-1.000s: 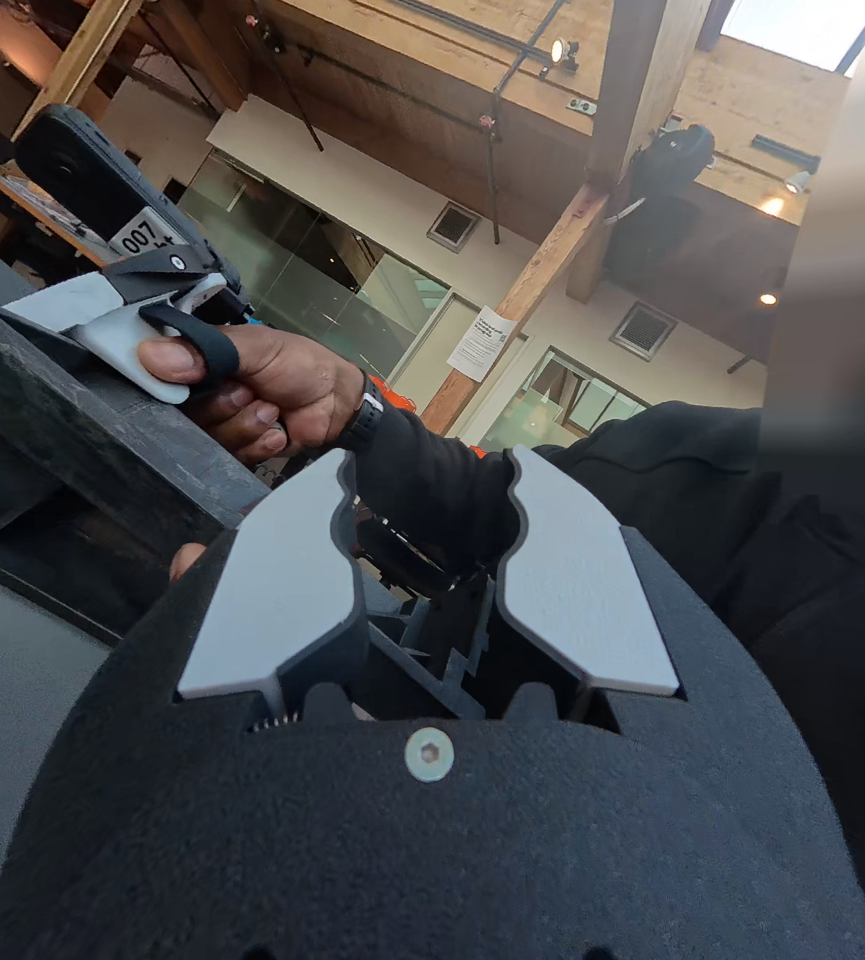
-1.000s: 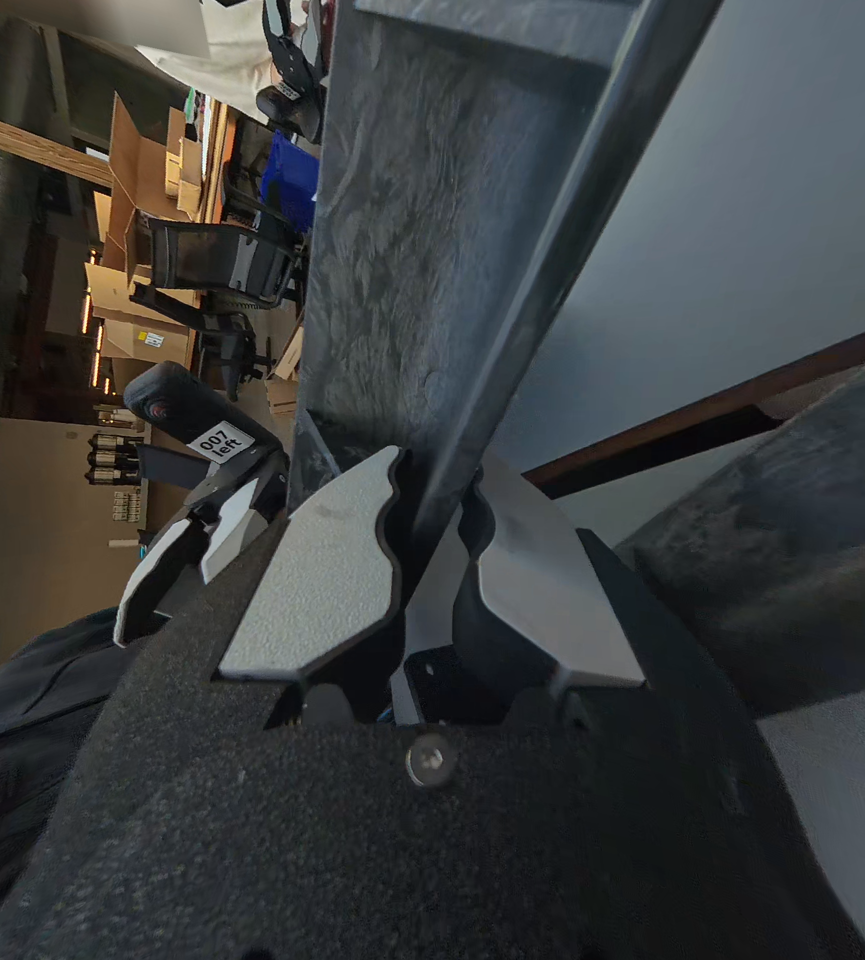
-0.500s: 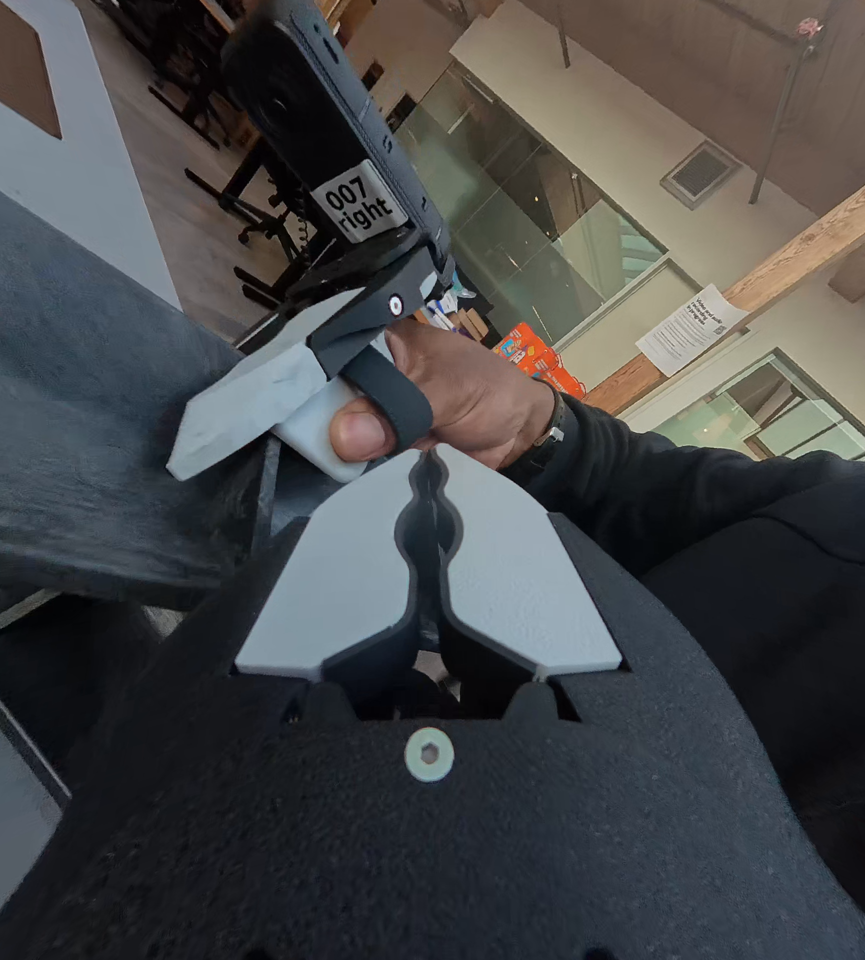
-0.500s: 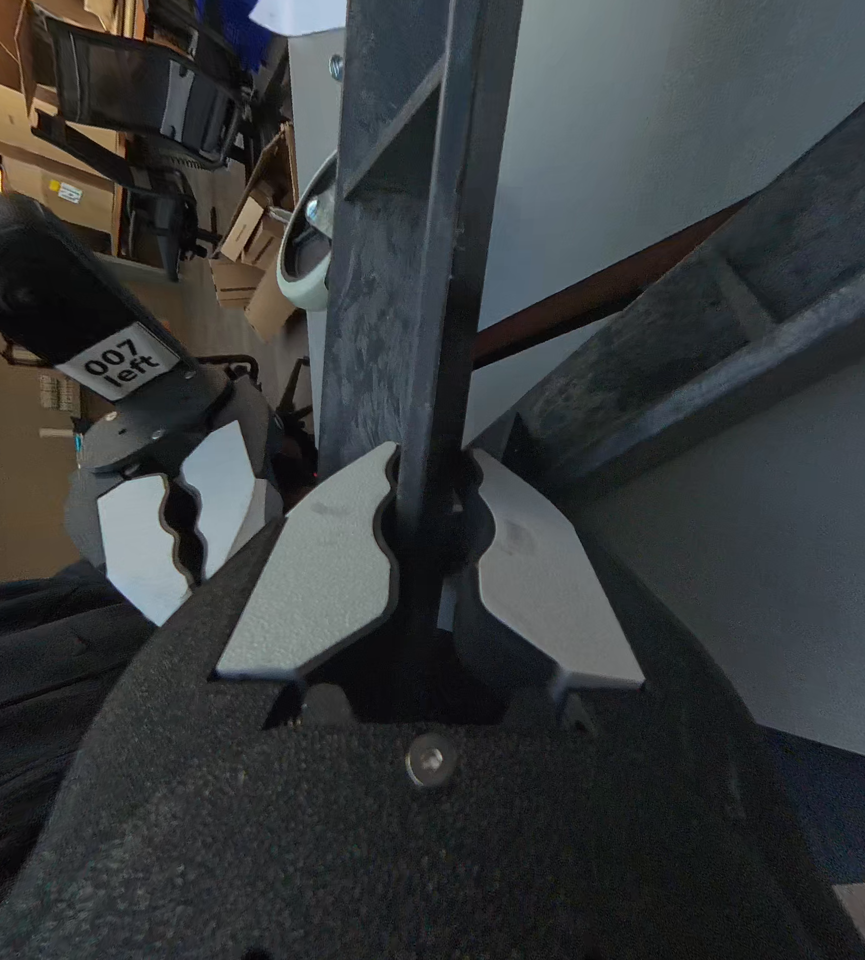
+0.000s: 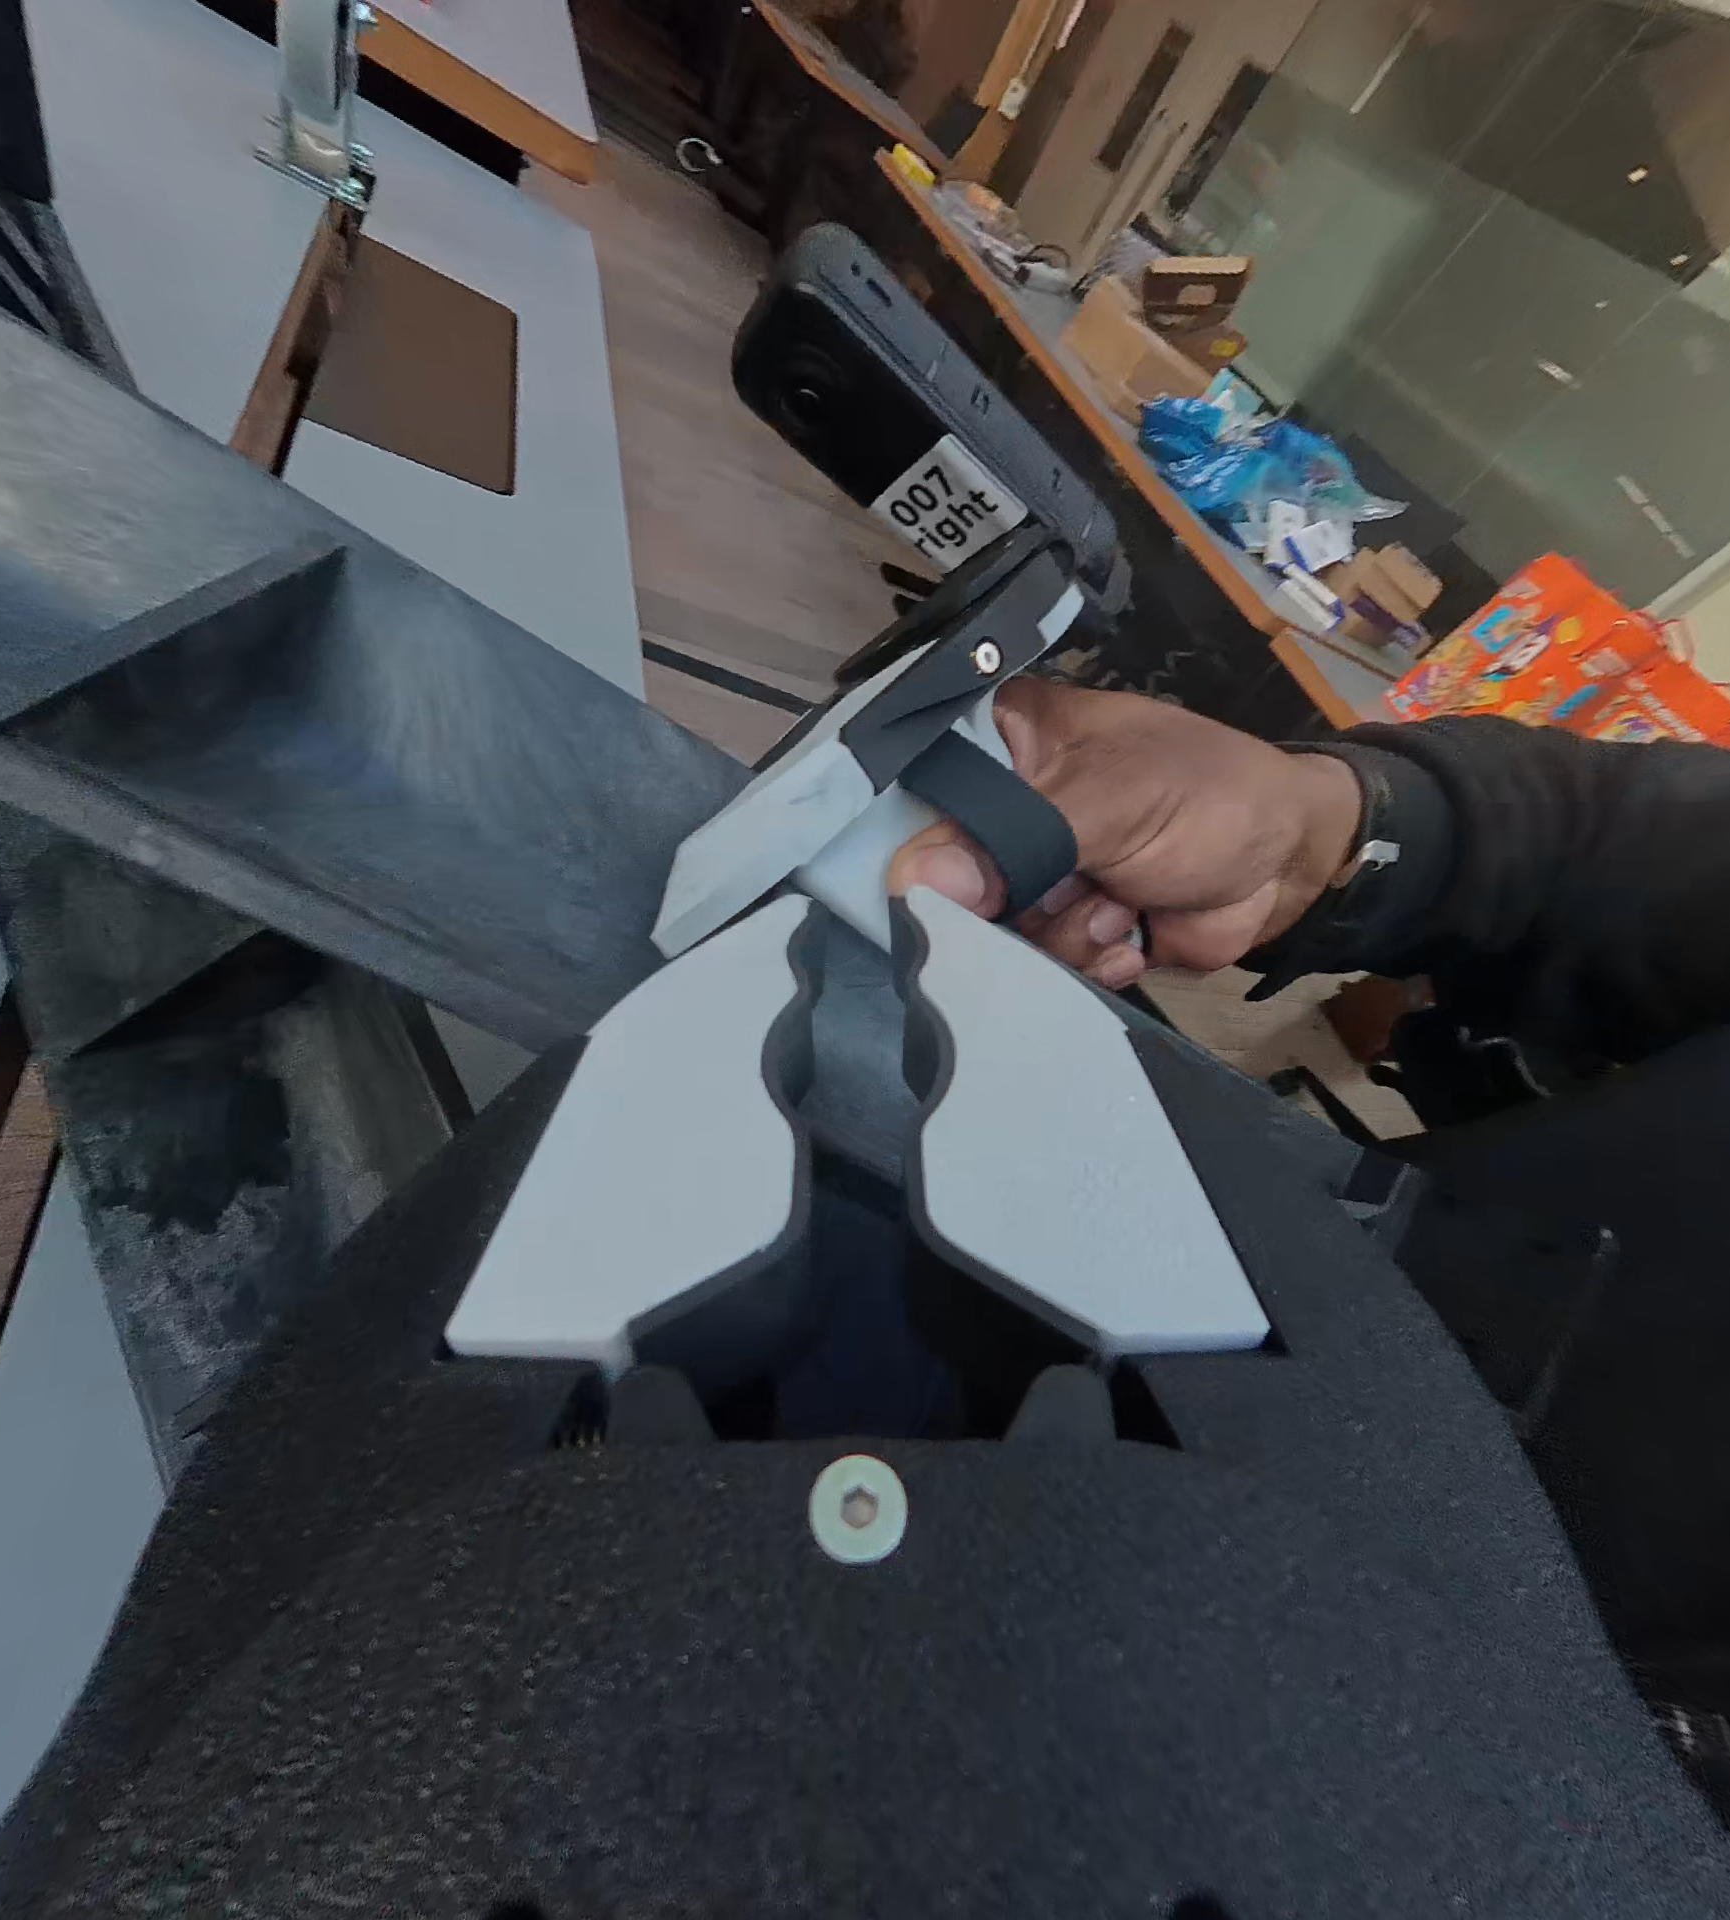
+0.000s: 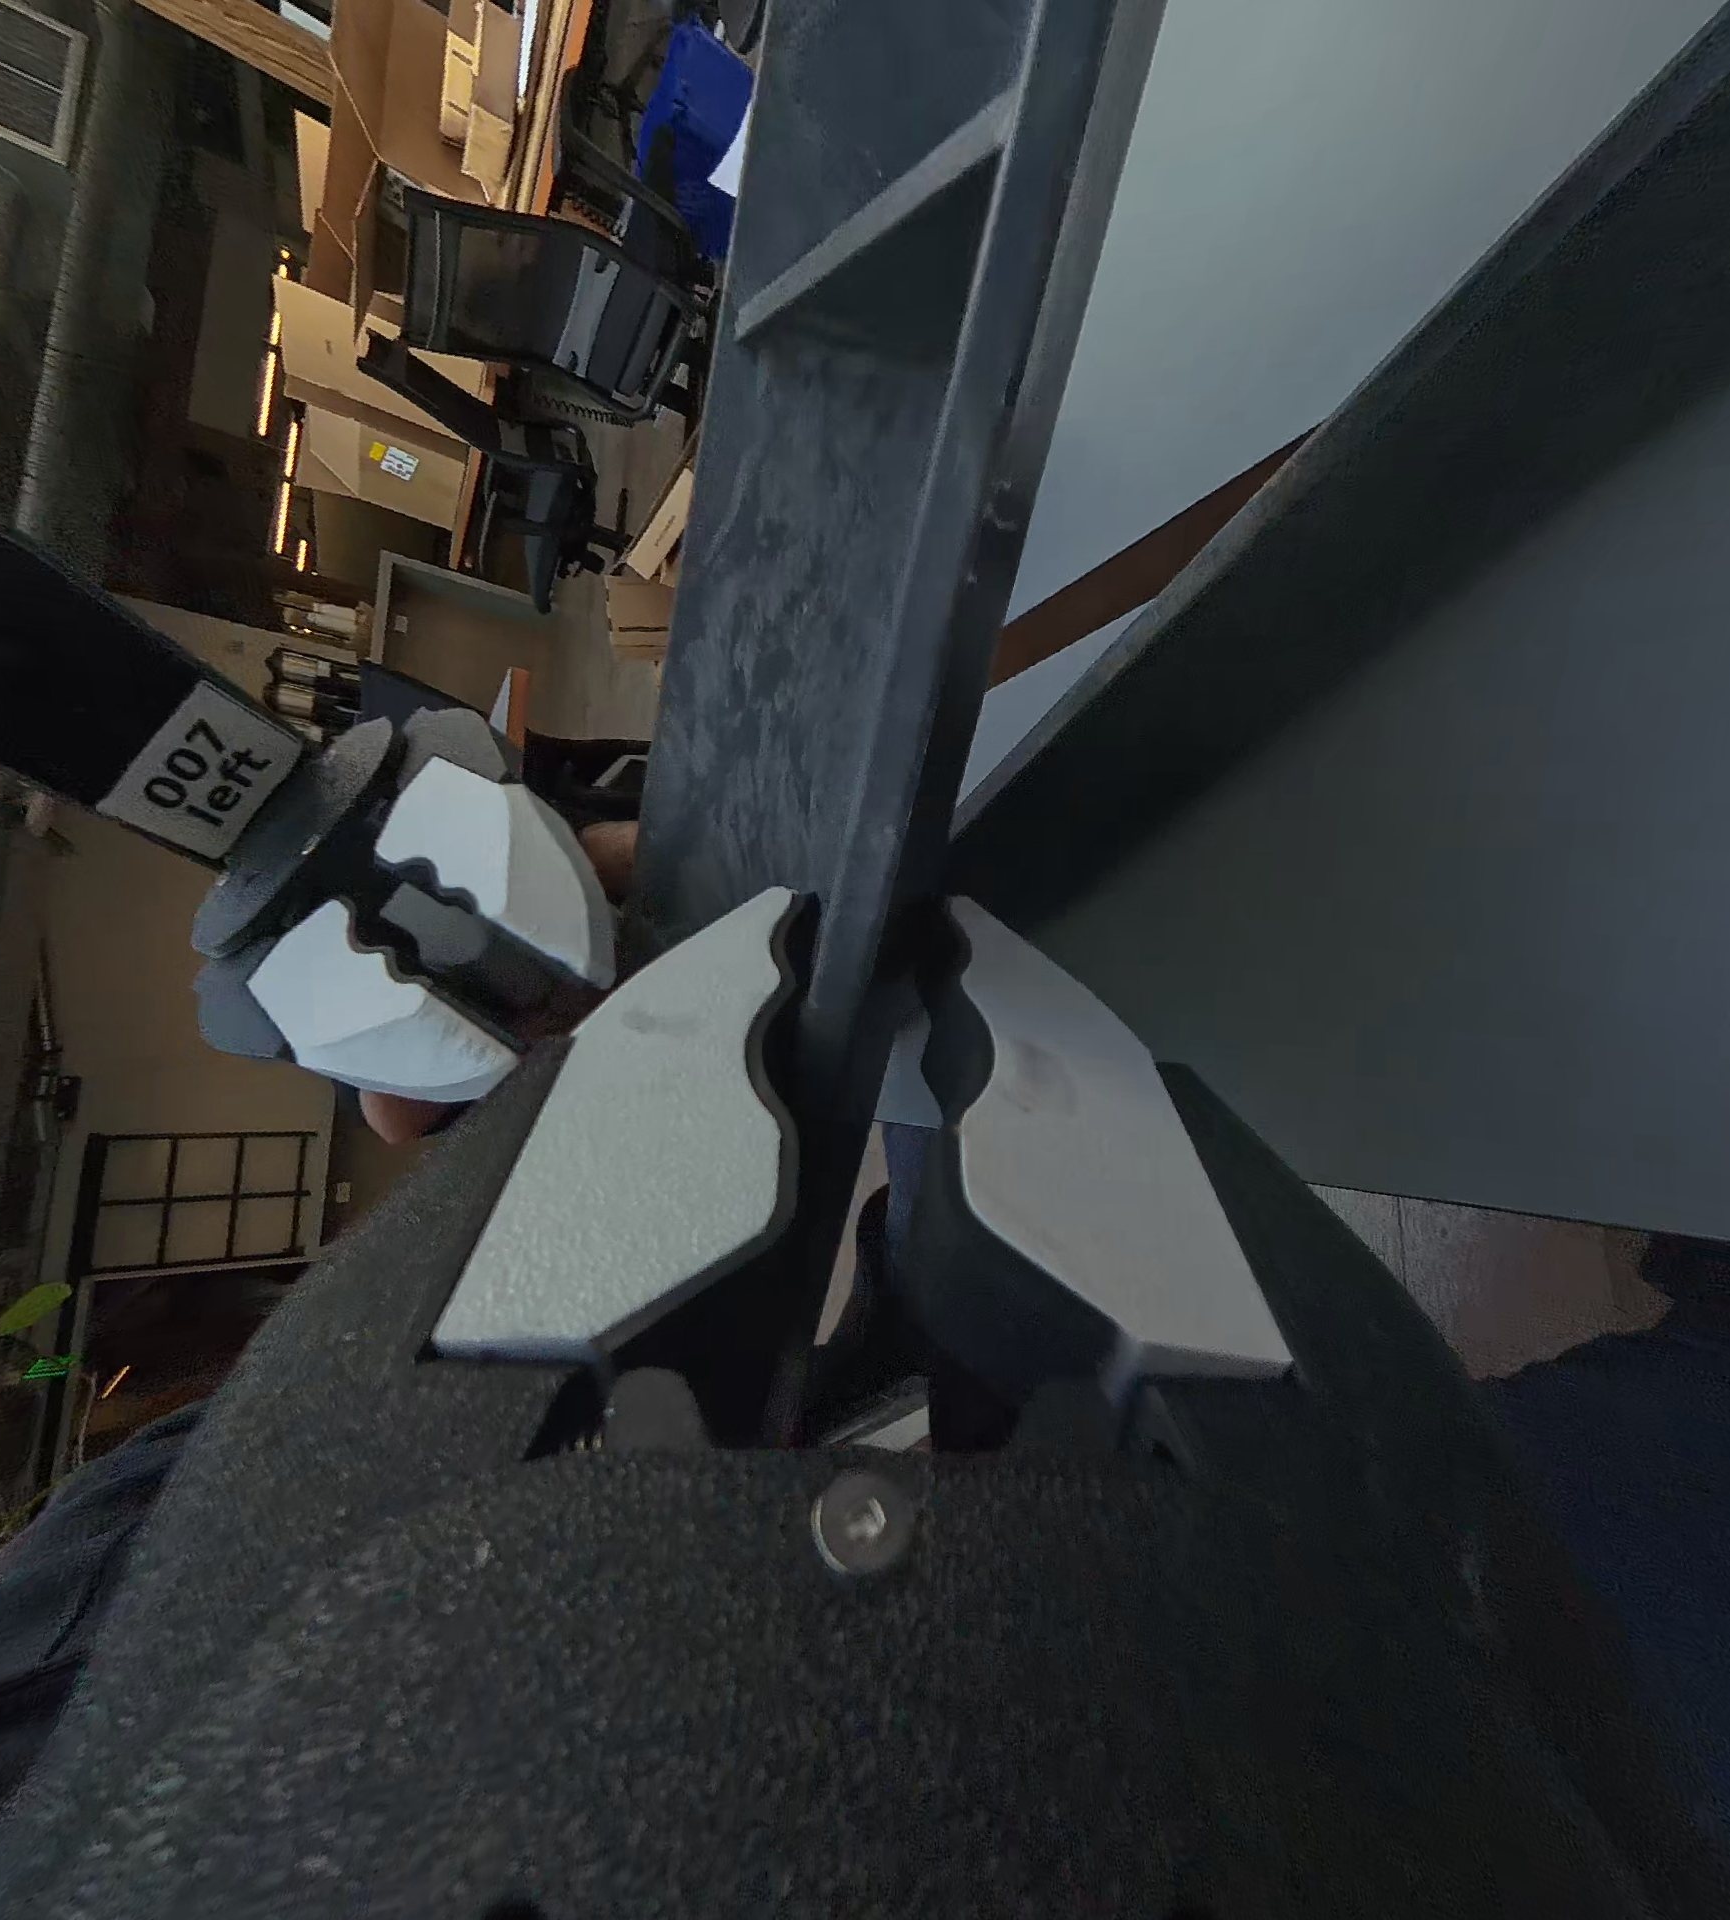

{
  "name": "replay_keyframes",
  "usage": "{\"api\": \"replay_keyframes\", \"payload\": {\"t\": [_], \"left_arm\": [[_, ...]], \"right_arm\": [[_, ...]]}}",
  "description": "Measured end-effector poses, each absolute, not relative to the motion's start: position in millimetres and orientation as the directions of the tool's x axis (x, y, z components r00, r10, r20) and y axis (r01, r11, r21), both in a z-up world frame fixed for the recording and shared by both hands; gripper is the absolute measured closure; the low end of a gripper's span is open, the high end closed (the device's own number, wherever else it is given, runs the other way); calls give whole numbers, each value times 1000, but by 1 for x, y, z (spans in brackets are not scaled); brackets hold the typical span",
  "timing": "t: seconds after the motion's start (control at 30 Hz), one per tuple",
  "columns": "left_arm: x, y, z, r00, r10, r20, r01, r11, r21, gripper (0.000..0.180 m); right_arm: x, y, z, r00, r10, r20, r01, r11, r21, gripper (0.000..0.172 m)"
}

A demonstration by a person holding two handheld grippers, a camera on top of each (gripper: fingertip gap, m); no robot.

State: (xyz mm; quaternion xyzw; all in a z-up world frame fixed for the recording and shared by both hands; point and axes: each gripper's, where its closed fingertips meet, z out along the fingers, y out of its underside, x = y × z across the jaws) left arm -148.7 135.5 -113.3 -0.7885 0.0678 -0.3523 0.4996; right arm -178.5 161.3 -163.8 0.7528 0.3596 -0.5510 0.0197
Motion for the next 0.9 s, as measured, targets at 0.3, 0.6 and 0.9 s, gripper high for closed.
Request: {"api": "replay_keyframes", "payload": {"t": [0.3,0.6,0.9], "left_arm": [[-157,153,-23,981,-189,31,25,-32,-999,169],[-139,310,127,890,-362,277,303,15,-953,180],[-116,193,14,941,-131,-313,-329,-131,-935,139]], "right_arm": [[-178,196,-171,28,545,-838,525,-722,-452,152],[-206,241,-155,-57,570,-820,405,-737,-540,152],[-207,267,-162,-112,564,-818,428,-716,-552,154]]}}
